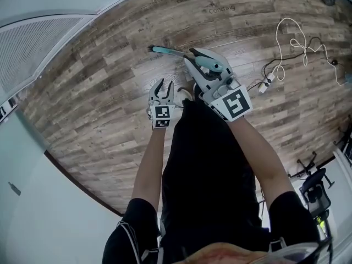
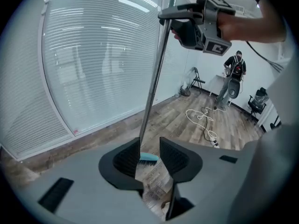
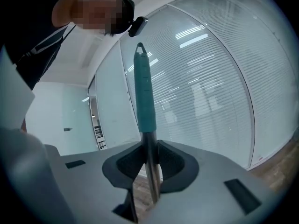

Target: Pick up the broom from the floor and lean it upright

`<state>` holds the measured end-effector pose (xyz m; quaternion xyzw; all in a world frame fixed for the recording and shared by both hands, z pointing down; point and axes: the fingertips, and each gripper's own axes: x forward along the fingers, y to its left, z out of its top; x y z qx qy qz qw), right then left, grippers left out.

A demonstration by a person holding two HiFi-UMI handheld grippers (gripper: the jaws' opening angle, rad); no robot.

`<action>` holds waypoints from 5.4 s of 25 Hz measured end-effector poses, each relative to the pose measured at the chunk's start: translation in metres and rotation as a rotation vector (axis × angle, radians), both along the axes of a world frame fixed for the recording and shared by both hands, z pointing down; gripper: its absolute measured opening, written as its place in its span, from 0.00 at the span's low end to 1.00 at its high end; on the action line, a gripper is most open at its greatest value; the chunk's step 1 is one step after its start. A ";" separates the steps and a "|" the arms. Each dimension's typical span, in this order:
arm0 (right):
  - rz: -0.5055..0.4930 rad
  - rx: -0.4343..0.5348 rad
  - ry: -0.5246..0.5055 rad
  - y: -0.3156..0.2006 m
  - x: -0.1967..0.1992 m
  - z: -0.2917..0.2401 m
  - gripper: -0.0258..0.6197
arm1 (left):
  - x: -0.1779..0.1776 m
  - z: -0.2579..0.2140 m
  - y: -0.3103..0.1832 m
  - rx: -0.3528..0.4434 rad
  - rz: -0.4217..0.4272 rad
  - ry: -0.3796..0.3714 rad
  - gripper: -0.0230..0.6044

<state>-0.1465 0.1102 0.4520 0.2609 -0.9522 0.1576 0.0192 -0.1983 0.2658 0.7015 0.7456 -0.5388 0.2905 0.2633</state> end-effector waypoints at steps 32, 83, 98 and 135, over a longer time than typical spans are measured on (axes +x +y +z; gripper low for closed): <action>0.016 -0.021 0.157 -0.172 0.164 -0.081 0.17 | 0.105 -0.322 -0.216 0.282 0.034 0.344 0.07; 0.376 -0.140 0.274 -0.604 0.188 0.156 0.17 | 0.206 -0.273 -0.514 0.526 0.822 0.245 0.07; 0.476 -0.243 0.173 -0.624 0.211 0.164 0.33 | 0.187 -0.271 -0.550 0.438 0.583 0.404 0.07; 0.378 -0.120 0.097 -0.367 0.154 -0.158 0.30 | 0.146 -0.472 -0.556 0.508 0.351 0.522 0.07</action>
